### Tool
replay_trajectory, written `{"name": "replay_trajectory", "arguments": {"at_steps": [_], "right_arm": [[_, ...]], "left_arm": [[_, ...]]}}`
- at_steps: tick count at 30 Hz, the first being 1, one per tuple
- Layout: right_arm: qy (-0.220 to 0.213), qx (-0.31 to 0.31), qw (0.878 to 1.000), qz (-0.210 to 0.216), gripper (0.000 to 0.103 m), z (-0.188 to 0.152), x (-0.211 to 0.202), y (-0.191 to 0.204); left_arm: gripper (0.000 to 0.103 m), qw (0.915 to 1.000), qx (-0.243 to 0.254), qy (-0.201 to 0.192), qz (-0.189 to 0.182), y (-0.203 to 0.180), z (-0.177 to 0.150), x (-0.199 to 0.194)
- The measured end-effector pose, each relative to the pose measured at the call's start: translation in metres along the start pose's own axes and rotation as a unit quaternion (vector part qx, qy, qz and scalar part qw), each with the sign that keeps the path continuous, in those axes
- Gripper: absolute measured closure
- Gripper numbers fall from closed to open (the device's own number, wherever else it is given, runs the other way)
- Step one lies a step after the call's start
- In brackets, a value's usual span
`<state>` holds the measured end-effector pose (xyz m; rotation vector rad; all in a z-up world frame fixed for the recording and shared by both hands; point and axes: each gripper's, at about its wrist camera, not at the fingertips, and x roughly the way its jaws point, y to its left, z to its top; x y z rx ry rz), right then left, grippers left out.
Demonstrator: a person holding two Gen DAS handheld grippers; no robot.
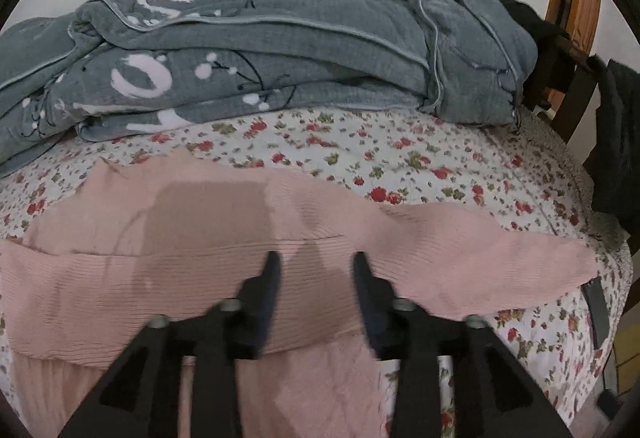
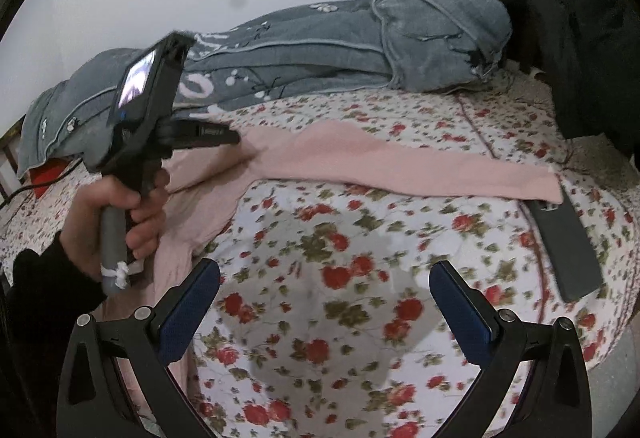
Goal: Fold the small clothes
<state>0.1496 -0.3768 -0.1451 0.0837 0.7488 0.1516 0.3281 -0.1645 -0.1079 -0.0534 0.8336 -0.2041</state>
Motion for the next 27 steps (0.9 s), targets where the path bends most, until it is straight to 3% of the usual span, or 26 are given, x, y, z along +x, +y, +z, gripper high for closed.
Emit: {"name": "replay_trajectory", "arguments": {"at_steps": [1, 2, 5, 8, 12, 15, 20, 27], "right_arm": [[0.004, -0.003, 1.000, 0.007, 0.000, -0.001, 0.005, 0.005], [0.007, -0.005, 1.000, 0.010, 0.000, -0.001, 0.007, 0.009], [0.012, -0.016, 0.999, 0.026, 0.000, -0.001, 0.015, 0.027], [0.013, -0.030, 0.998, 0.050, 0.000, -0.005, 0.018, 0.044], [0.026, -0.035, 0.994, 0.098, 0.004, -0.024, 0.020, 0.064], [0.040, -0.039, 0.991, 0.118, 0.013, -0.039, 0.020, 0.075], [0.070, -0.052, 0.988, 0.124, 0.037, -0.075, 0.019, 0.091], [0.083, -0.035, 0.991, 0.103, 0.047, -0.118, 0.021, 0.100]], "left_arm": [[0.023, 0.9999, 0.002, -0.014, -0.002, 0.006, 0.000, -0.009], [0.019, 0.9995, 0.004, -0.031, 0.001, 0.010, 0.005, -0.011], [0.019, 0.9971, -0.001, -0.072, 0.024, 0.048, 0.001, -0.045], [0.020, 0.9966, -0.032, -0.062, 0.043, 0.095, -0.010, -0.069], [0.020, 0.9934, -0.067, -0.061, 0.071, 0.161, -0.053, -0.111], [0.020, 0.9924, -0.090, -0.049, 0.069, 0.195, -0.095, -0.137], [0.020, 0.9909, -0.118, -0.016, 0.063, 0.221, -0.169, -0.159], [0.021, 0.9879, -0.154, 0.018, 0.006, 0.226, -0.259, -0.173]]}}
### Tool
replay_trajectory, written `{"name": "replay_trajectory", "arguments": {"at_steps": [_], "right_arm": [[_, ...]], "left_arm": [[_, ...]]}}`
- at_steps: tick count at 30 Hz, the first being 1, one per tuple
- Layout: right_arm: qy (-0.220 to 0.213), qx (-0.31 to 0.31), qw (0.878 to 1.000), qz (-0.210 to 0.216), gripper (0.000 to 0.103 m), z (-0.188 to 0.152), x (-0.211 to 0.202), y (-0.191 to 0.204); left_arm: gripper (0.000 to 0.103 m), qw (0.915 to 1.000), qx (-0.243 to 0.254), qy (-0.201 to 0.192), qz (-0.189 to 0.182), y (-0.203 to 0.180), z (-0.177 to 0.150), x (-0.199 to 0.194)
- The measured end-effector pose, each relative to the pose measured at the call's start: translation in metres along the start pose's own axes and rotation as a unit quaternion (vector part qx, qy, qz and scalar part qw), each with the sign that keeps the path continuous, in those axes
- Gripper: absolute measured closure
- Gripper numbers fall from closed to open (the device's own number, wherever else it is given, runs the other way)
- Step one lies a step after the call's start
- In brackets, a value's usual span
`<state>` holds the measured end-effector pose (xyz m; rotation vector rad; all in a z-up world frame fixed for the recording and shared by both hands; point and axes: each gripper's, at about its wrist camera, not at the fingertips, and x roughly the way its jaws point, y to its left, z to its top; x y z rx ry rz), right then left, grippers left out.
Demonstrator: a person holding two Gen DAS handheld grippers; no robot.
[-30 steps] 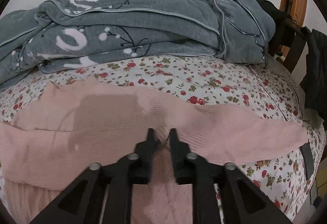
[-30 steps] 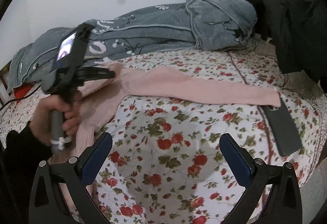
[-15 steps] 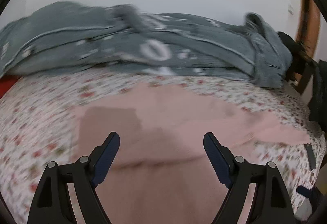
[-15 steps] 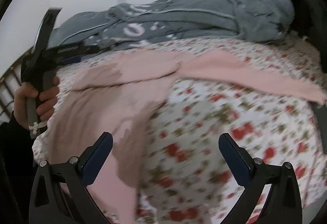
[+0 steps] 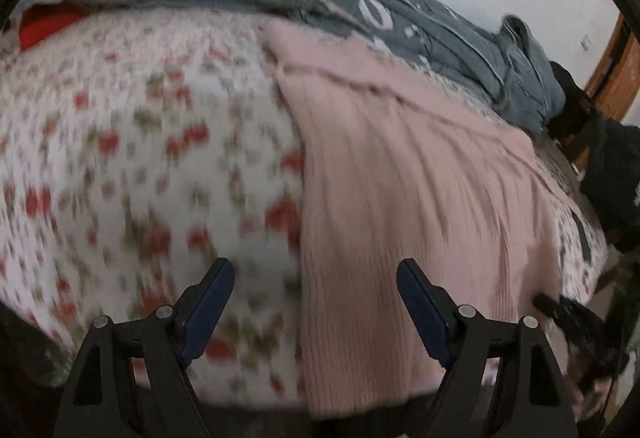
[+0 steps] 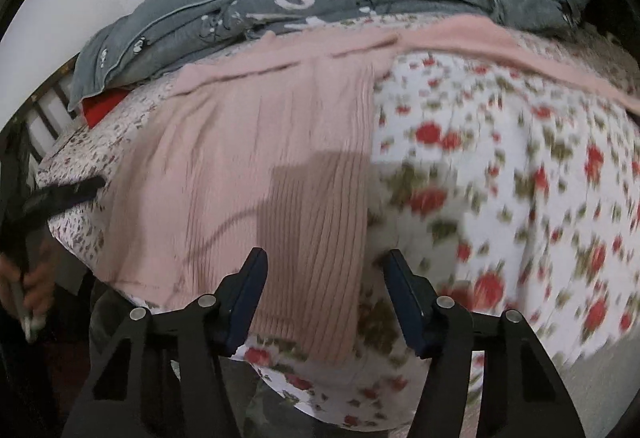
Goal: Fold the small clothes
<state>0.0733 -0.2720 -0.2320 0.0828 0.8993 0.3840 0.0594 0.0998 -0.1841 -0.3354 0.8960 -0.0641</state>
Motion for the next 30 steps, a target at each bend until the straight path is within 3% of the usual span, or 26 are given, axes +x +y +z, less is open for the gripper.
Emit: {"name": "replay_trajectory", "arguments": {"at_steps": [2, 6, 8, 11, 12, 13, 16, 21, 27, 30], "right_arm": [[0.006, 0.008, 1.000, 0.000, 0.057, -0.007, 0.002, 0.001], [-0.003, 0.008, 1.000, -0.008, 0.063, -0.015, 0.003, 0.005], [-0.010, 0.012, 1.000, -0.008, 0.075, -0.016, 0.005, 0.006], [-0.009, 0.018, 1.000, -0.006, 0.089, -0.012, 0.009, 0.006], [-0.010, 0.016, 1.000, -0.006, 0.092, -0.011, 0.010, 0.007], [-0.012, 0.012, 1.000, -0.008, 0.097, -0.010, 0.009, 0.009], [-0.034, 0.003, 0.999, -0.002, 0.098, -0.009, -0.006, 0.015], [-0.068, -0.003, 0.997, 0.038, 0.098, -0.017, -0.038, 0.017], [-0.009, 0.007, 1.000, 0.022, 0.098, -0.028, -0.012, 0.012], [0.021, 0.008, 0.999, 0.040, 0.089, -0.026, -0.008, 0.009]], "left_arm": [[0.022, 0.9999, 0.014, 0.001, 0.002, -0.005, -0.013, 0.000], [0.033, 0.9994, 0.032, 0.002, 0.014, -0.018, -0.024, 0.006], [0.044, 0.9994, 0.027, 0.011, 0.020, -0.023, -0.025, 0.012], [0.066, 0.9994, 0.021, 0.009, 0.027, -0.028, -0.025, 0.015], [0.085, 0.9993, 0.022, 0.017, 0.024, -0.029, -0.024, 0.017], [0.095, 0.9992, 0.019, 0.015, 0.032, -0.028, -0.023, 0.016], [0.096, 1.0000, 0.001, 0.008, 0.004, -0.017, -0.019, 0.000], [0.096, 0.9999, -0.015, -0.002, -0.003, 0.003, -0.021, -0.021], [0.094, 0.9999, 0.000, 0.009, 0.005, -0.004, -0.017, -0.020], [0.083, 0.9987, 0.025, 0.007, 0.044, -0.011, -0.006, -0.022]]}}
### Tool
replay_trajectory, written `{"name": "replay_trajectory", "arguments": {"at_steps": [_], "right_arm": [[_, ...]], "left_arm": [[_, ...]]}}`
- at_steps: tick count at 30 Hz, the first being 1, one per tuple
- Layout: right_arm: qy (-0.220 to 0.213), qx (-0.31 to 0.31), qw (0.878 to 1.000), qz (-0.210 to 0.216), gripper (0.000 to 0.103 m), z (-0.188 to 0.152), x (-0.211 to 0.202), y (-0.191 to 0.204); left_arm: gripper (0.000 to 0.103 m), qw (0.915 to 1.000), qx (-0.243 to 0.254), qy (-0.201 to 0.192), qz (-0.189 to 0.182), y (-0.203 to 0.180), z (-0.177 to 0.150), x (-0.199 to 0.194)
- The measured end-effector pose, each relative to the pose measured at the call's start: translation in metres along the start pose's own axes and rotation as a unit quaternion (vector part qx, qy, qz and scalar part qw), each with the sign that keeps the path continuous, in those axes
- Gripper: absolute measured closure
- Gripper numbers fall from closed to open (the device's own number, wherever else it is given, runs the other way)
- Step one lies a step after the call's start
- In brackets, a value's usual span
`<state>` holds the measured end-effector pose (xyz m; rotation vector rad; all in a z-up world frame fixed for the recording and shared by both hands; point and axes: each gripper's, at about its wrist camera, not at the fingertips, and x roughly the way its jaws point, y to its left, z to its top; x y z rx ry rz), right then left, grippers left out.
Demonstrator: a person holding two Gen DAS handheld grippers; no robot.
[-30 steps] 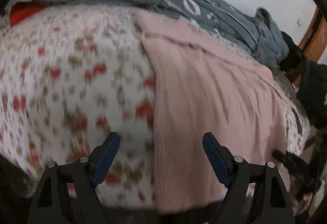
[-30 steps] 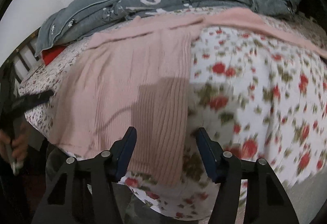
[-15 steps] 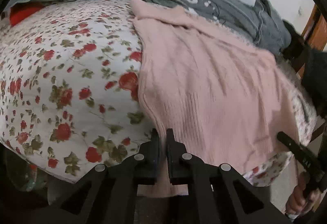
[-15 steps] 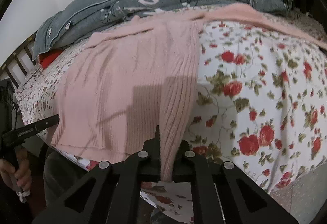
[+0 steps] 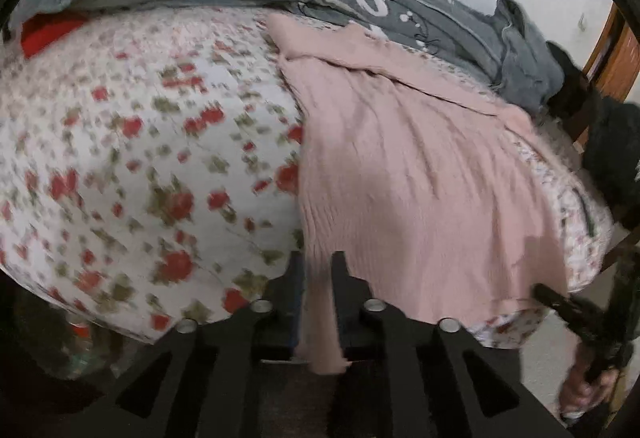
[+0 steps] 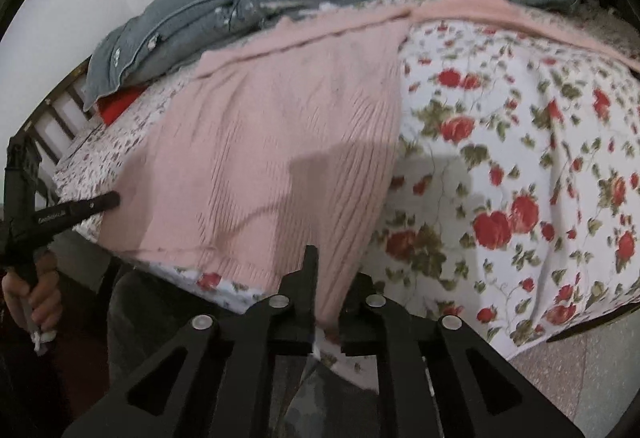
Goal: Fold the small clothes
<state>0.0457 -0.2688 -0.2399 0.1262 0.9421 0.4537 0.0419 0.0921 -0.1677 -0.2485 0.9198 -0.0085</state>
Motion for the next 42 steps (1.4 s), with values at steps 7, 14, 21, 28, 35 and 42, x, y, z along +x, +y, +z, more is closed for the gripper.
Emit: {"name": "replay_trajectory", "arguments": {"at_steps": [7, 14, 21, 28, 35, 42], "right_arm": [[-0.059, -0.032, 0.998, -0.020, 0.055, 0.035, -0.033, -0.012], [-0.134, 0.032, 0.986, -0.097, 0.055, 0.095, -0.060, -0.077], [-0.166, 0.127, 0.964, -0.162, 0.055, 0.133, -0.072, -0.179], [-0.166, 0.205, 0.950, -0.167, 0.055, 0.138, -0.052, -0.253], [-0.176, 0.240, 0.940, -0.167, 0.055, 0.152, -0.033, -0.293], [-0.177, 0.243, 0.936, -0.184, 0.064, 0.167, -0.027, -0.312]], "left_arm": [[0.044, 0.9987, 0.012, -0.045, 0.019, -0.004, 0.052, -0.004], [0.041, 0.9969, 0.030, -0.068, 0.028, -0.032, 0.121, 0.026], [0.040, 0.9957, 0.039, -0.075, 0.037, -0.053, 0.175, 0.075], [0.040, 0.9964, 0.049, -0.045, 0.052, -0.066, 0.198, 0.131], [0.031, 0.9958, 0.062, -0.033, 0.058, -0.069, 0.191, 0.163], [0.025, 0.9961, 0.065, -0.033, 0.049, -0.069, 0.191, 0.167]]}}
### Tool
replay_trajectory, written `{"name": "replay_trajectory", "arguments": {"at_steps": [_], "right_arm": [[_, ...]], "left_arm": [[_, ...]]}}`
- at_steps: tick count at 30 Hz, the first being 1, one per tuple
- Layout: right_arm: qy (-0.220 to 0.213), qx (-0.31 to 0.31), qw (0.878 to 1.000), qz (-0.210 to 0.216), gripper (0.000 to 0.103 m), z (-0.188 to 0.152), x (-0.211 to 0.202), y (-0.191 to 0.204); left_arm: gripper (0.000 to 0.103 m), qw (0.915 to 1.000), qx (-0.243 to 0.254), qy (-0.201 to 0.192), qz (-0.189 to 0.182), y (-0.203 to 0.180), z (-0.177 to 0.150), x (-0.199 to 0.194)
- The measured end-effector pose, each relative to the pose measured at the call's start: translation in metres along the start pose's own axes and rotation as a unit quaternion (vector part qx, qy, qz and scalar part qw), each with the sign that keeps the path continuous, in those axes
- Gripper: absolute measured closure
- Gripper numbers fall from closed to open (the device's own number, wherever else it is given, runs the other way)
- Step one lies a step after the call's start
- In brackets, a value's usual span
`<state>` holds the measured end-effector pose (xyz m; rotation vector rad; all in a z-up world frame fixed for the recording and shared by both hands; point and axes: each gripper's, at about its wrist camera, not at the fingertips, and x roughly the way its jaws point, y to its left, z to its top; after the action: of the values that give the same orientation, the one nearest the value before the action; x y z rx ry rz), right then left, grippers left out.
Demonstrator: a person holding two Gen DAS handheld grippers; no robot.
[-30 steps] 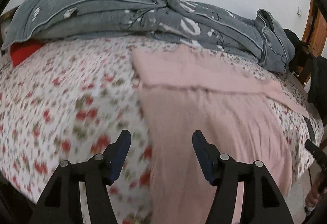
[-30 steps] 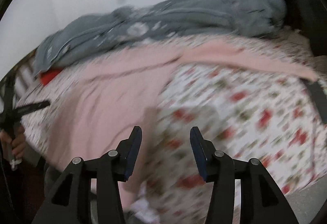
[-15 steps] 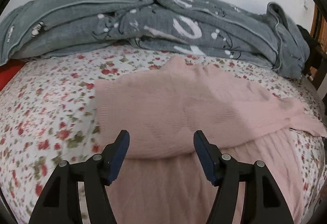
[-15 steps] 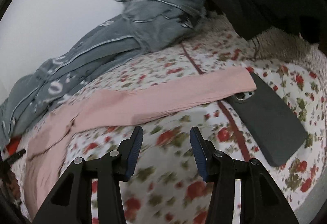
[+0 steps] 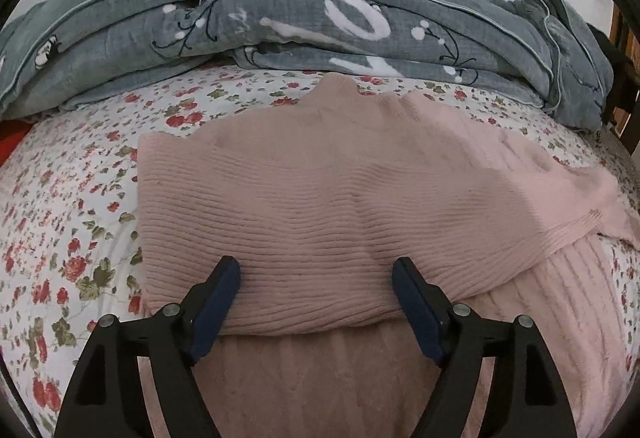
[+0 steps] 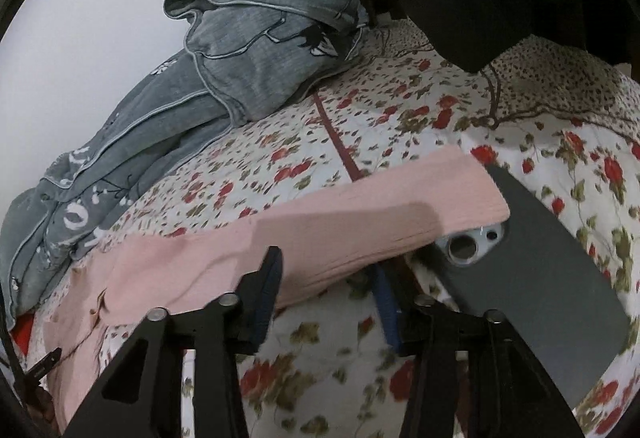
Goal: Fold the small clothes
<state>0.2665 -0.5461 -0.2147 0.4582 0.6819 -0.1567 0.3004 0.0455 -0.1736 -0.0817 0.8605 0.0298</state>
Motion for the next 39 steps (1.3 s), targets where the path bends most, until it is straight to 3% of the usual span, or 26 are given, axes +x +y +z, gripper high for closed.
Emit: {"name": "replay_trajectory", "arguments": {"at_steps": [3, 4, 5, 6, 10, 13, 17, 22, 27, 31, 34, 37, 39], "right_arm": [[-0.009, -0.010, 1.000, -0.015, 0.071, 0.007, 0.000, 0.002], [-0.018, -0.013, 0.999, -0.026, 0.079, 0.011, 0.000, 0.002], [-0.023, -0.015, 0.999, -0.033, 0.093, 0.014, -0.001, 0.002], [-0.027, -0.019, 0.999, -0.040, 0.095, 0.017, -0.002, 0.002], [-0.043, -0.053, 0.996, -0.056, 0.096, 0.029, -0.011, 0.025], [-0.061, -0.082, 0.994, -0.045, 0.096, 0.039, -0.024, 0.059], [-0.095, -0.127, 0.987, -0.021, 0.096, 0.052, -0.045, 0.126], [-0.113, -0.179, 0.976, 0.045, 0.096, 0.048, -0.061, 0.238], [-0.096, -0.230, 0.960, 0.124, 0.097, 0.010, -0.059, 0.354], [-0.064, -0.284, 0.940, 0.181, 0.097, -0.045, -0.050, 0.443], [-0.013, -0.318, 0.922, 0.220, 0.096, -0.096, -0.032, 0.493], [0.047, -0.361, 0.906, 0.216, 0.096, -0.153, -0.005, 0.522], [0.098, -0.384, 0.891, 0.223, 0.087, -0.181, 0.013, 0.525]], "left_arm": [[0.025, 0.9999, -0.007, -0.003, -0.013, 0.004, 0.000, -0.004], [0.025, 0.9998, -0.010, -0.004, -0.018, 0.005, 0.001, -0.006], [0.025, 0.9995, -0.016, -0.007, -0.025, 0.008, 0.001, -0.011], [0.025, 0.9993, -0.020, -0.010, -0.030, 0.010, 0.000, -0.015], [0.025, 0.9987, -0.034, -0.021, -0.030, 0.027, -0.003, -0.032], [0.025, 0.9979, -0.053, -0.031, -0.022, 0.048, -0.007, -0.043], [0.026, 0.9955, -0.081, -0.045, -0.020, 0.083, -0.012, -0.062], [0.026, 0.9919, -0.108, -0.066, -0.010, 0.128, -0.020, -0.084], [0.025, 0.9892, -0.126, -0.074, 0.010, 0.170, -0.031, -0.099], [0.026, 0.9870, -0.144, -0.068, 0.024, 0.196, -0.039, -0.104], [0.026, 0.9857, -0.153, -0.064, 0.032, 0.210, -0.043, -0.106], [0.025, 0.9853, -0.156, -0.061, 0.036, 0.216, -0.047, -0.105], [0.025, 0.9856, -0.156, -0.058, 0.033, 0.217, -0.046, -0.103]]}}
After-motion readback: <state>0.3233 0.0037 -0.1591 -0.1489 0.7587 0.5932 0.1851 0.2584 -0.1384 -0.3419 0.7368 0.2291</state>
